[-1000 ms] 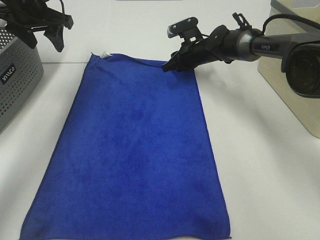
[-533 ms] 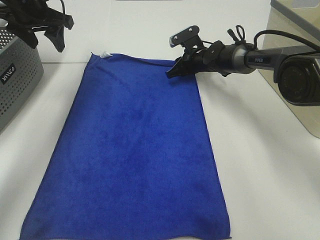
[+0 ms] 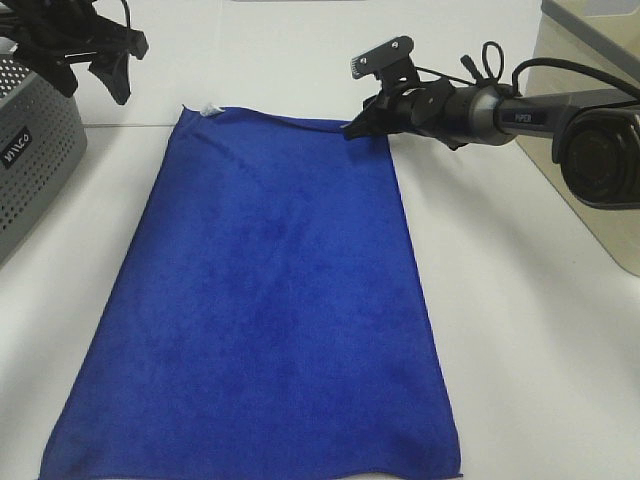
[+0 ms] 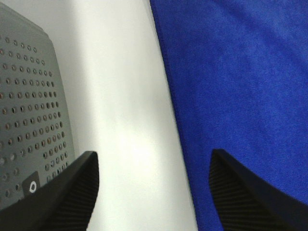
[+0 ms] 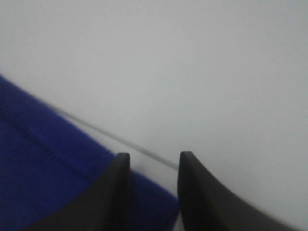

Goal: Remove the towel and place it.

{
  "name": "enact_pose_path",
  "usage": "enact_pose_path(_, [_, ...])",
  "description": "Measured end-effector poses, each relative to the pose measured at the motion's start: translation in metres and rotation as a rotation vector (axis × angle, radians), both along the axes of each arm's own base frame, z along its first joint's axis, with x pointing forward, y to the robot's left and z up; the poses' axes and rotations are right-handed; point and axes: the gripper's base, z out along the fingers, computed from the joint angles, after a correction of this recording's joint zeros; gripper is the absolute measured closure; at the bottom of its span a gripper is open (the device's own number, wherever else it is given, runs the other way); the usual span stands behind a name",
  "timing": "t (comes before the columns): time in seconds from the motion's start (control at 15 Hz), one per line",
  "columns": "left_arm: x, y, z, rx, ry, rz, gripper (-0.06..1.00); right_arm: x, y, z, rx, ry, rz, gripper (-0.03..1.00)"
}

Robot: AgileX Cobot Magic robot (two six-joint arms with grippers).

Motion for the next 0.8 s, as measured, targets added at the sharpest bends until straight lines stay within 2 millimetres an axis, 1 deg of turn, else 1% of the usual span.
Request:
enact_pose_path(0.07, [0.000, 0.000, 0.000, 0.000, 0.000, -0.001, 0.32, -0.003, 0.003, -0.004, 0.005, 0.058, 0.038, 0.61])
enact_pose_path(0.2, [0.000, 0.000, 0.000, 0.000, 0.000, -0.001, 0.32, -0.006, 0.005, -0.007, 0.009, 0.092, 0.062, 0.61])
enact_pose_path(0.47, [0.000, -0.001, 0.000, -0.012, 0.002, -0.001, 0.32, -0.002, 0.001, -0.006, -0.006, 0.027, 0.019, 0.61])
enact_pose_path(0.67, [0.000, -0.001, 0.000, -0.013, 0.002, -0.001, 0.32, -0.002, -0.001, -0.018, -0.045, 0.011, 0.016, 0.61])
enact_pose_path(0.8, [0.000, -0.001, 0.000, -0.013, 0.002, -0.001, 0.32, 0.000, -0.003, -0.019, -0.068, -0.021, 0.007, 0.61])
